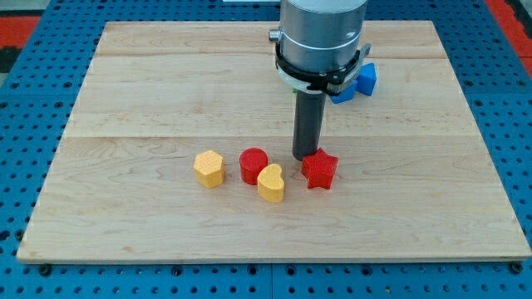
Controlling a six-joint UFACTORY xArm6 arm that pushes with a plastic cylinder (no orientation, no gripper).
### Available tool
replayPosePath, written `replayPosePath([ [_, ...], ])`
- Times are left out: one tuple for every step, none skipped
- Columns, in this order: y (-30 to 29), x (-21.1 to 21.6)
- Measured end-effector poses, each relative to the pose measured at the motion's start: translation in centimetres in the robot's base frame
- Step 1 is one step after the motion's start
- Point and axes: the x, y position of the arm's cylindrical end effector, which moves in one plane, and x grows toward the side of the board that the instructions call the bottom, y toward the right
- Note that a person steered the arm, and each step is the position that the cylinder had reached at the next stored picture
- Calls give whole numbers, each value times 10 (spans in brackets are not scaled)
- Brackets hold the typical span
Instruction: Slightly move the yellow hexagon to the left of the red circle
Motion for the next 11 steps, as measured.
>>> replayPosePath([
  [10,23],
  [13,26],
  [4,26],
  [-11,19],
  [-34,-8],
  [-78,-36],
  [-147,-45],
  [-153,-42],
  [-156,9],
  [-156,13],
  [-166,21],
])
